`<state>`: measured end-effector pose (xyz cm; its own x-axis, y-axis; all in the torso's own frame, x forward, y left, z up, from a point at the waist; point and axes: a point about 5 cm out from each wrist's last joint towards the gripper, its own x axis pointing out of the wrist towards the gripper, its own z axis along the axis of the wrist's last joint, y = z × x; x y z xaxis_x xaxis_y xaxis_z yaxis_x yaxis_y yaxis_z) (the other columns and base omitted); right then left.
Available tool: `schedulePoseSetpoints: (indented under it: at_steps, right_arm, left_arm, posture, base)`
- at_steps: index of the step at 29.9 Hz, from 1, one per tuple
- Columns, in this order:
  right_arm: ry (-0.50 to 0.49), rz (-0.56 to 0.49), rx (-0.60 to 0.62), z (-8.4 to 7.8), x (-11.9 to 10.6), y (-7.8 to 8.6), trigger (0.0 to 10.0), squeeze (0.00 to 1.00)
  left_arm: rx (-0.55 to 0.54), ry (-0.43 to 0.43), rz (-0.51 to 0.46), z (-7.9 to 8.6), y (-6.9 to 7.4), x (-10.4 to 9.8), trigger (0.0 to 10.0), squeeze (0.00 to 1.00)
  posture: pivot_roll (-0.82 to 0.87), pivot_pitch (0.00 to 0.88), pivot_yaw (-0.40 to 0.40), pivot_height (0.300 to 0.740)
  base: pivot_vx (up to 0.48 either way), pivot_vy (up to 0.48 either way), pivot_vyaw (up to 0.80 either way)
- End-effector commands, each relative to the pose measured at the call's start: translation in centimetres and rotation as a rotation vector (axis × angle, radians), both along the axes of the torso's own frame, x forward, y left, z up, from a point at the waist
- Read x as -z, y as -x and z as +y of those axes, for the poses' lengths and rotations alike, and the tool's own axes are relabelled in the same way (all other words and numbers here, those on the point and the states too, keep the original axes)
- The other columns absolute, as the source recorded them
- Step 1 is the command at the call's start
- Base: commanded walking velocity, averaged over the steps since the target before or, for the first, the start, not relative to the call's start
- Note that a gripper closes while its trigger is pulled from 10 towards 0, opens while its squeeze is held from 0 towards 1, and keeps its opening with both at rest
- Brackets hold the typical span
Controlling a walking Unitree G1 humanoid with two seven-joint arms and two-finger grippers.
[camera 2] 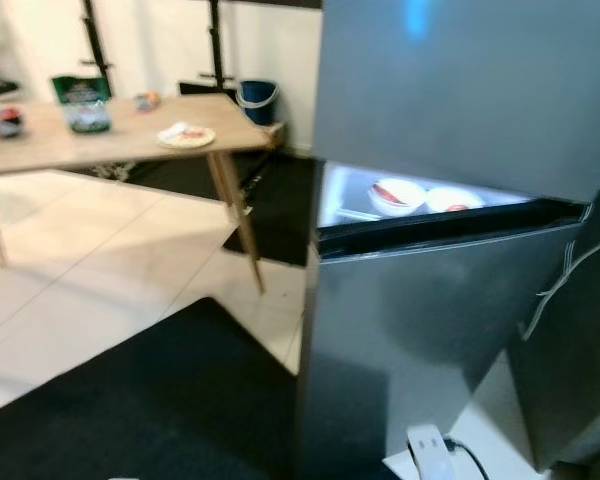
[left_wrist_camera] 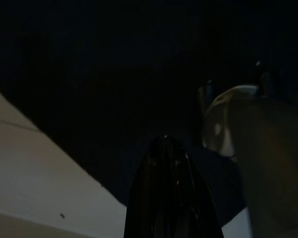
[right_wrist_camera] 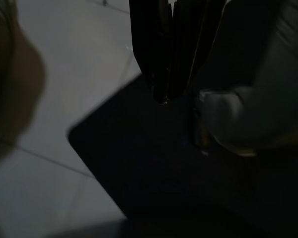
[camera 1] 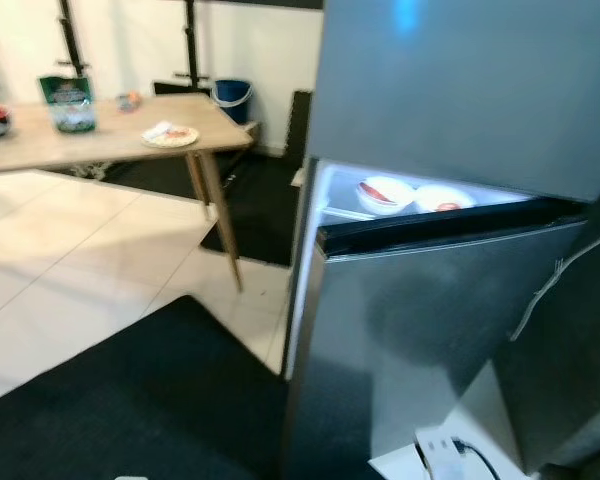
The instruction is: Restocking fridge
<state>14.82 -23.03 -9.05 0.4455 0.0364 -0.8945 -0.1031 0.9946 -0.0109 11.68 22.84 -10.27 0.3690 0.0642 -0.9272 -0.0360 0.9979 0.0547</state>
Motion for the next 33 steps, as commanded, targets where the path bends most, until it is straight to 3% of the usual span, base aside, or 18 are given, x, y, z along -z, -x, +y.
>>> schedulePoseSetpoints:
  at_steps: [1,4,13,18,23,33]
  right_arm:
    - [0.005,-0.015,0.001,0.3,-0.2,-0.6,10.0,0.0]
    - [0.033,0.032,0.03,-0.3,0.4,1.0,10.0,0.0]
    - [0.049,0.047,0.09,-1.0,0.6,2.1,10.0,0.0]
    - [0.042,-0.029,0.167,-1.7,0.0,0.9,10.0,0.0]
    - [-0.016,-0.161,0.264,-2.3,-1.4,-1.7,10.0,0.0]
    - [-0.039,-0.266,0.302,-2.9,-2.8,-4.1,10.0,0.0]
  left_arm:
    - [-0.005,0.004,-0.009,-0.2,-0.2,0.0,10.0,0.0]
    - [0.012,0.002,-0.02,-0.3,-0.7,-0.1,10.0,0.0]
    - [0.041,0.011,-0.024,-0.9,-0.9,-0.1,10.0,0.0]
    - [0.058,0.019,-0.02,-1.3,-0.9,0.0,10.0,0.0]
    - [0.082,0.031,-0.014,-1.7,-0.8,0.1,10.0,0.0]
    - [0.103,0.039,-0.012,-2.2,-0.8,0.2,10.0,0.0]
  posture:
    - [-0.06,0.0,-0.06,0.74]
    - [-0.07,0.0,-0.055,0.74]
    - [-0.08,0.0,-0.052,0.74]
    - [-0.08,0.0,-0.051,0.74]
    - [-0.08,0.0,-0.049,0.74]
    - [-0.07,0.0,-0.052,0.74]
  base:
    - [0.48,0.0,0.0]
    - [0.48,0.0,0.0]
    - [0.135,0.0,0.0]
    - [0.0,0.0,0.0]
    - [0.0,0.0,0.0]
    - [0.0,0.0,0.0]
